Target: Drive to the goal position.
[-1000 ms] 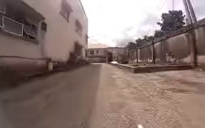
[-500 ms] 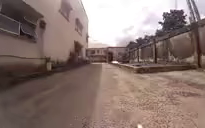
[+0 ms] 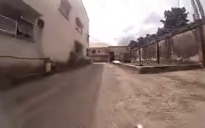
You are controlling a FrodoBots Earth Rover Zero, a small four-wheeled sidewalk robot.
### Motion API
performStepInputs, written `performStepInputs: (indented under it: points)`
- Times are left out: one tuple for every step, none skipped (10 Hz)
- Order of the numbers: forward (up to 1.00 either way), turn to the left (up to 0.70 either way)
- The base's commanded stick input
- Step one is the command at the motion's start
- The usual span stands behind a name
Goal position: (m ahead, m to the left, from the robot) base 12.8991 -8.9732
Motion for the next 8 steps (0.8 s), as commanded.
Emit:
performStepInputs:
  points:
    - [0.5, 0.05]
    - [0.5, 0.05]
    - [0.5, -0.07]
    - [0.5, -0.34]
    - [0.5, -0.45]
    - [0.5, -0.45]
    - [0.5, 0.05]
    - [0.5, 0.05]
